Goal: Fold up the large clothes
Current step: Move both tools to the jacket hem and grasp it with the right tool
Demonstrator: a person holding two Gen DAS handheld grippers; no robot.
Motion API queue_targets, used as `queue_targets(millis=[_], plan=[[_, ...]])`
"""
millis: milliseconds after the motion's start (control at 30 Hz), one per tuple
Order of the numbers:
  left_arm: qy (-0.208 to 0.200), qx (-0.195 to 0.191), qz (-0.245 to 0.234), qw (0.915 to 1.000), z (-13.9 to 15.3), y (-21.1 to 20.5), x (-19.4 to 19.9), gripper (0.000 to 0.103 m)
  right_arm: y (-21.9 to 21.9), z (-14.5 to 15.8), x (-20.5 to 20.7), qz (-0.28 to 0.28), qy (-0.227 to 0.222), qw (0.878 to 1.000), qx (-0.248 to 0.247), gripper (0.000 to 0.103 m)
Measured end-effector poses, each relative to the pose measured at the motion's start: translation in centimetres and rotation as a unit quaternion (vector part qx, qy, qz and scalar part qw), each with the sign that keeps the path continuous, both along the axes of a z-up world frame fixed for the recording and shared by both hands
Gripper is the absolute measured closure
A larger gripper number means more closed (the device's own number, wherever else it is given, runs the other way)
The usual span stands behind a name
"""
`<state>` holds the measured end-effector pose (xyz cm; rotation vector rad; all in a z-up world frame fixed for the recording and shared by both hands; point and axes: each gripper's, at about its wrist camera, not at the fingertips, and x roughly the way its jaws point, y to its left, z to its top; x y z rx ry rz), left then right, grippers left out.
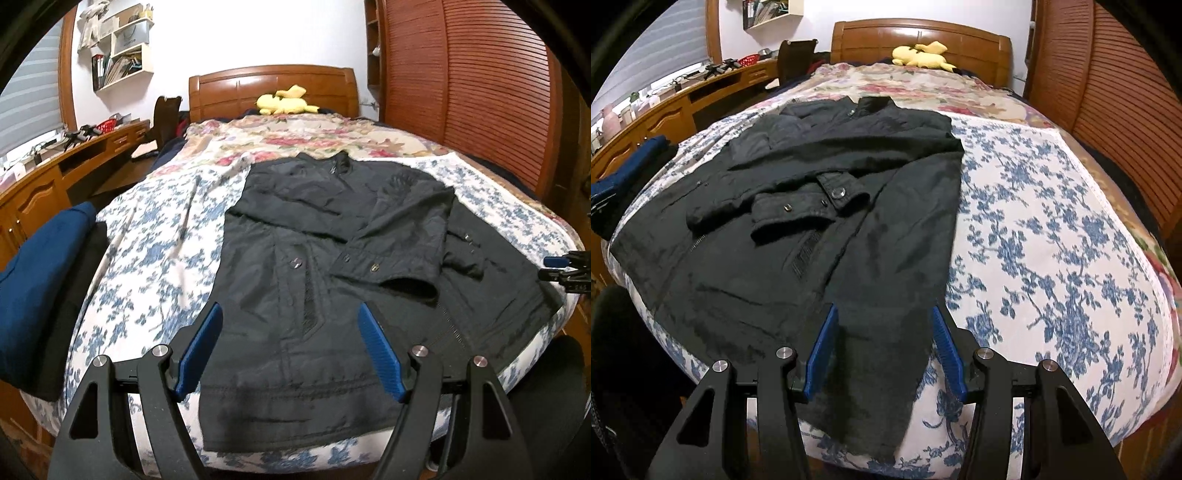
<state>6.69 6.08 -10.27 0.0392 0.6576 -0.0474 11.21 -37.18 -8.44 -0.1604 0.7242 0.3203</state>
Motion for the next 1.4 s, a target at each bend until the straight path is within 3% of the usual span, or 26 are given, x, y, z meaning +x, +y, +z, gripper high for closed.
queue_targets(millis=[233,333,433,800,867,1000,1133,1300,1400], plan=[[0.042,0.002,0.016,0.999,-3.0,2.2,-0.2,0.027,-0.2,-1.0,0.0,-0.007,0.026,1.0,0.003,0.044],[0.06,0.01,0.02,0.998,-3.9,2.8,0.0,0.041,-0.5,-1.3,0.3,-0.003,0.034,0.999,0.019,0.043],[0.075,0.013,0.026,0.9967,-4.8,3.2,0.0,0.045,-0.4,-1.5,0.2,0.014,0.038,0.999,0.034,0.043],[0.12,-0.005,0.062,0.9909,-5.5,3.8,-0.2,0.045,-0.9,-2.3,0.4,0.055,0.027,0.997,0.045,0.043],[0.122,-0.011,0.056,0.9909,-5.4,3.5,-0.4,0.056,-1.1,-2.2,0.2,0.059,0.027,0.997,0.05,0.043],[0.119,-0.005,0.057,0.9912,-5.1,3.5,-0.7,0.066,-1.0,-2.0,-0.4,0.064,0.023,0.996,0.052,0.048],[0.131,-0.025,0.04,0.9903,-5.4,4.5,-0.4,0.066,-1.0,-1.9,-0.4,0.05,0.03,0.995,0.075,0.049],[0.127,-0.032,0.01,0.9913,-5.9,5.1,0.1,0.06,0.6,-2.4,-0.7,0.014,0.037,0.999,0.022,0.049],[0.125,-0.018,-0.016,0.9919,-6.1,4.9,0.6,0.055,0.7,-2.9,-0.6,-0.009,0.06,0.998,0.024,0.048]])
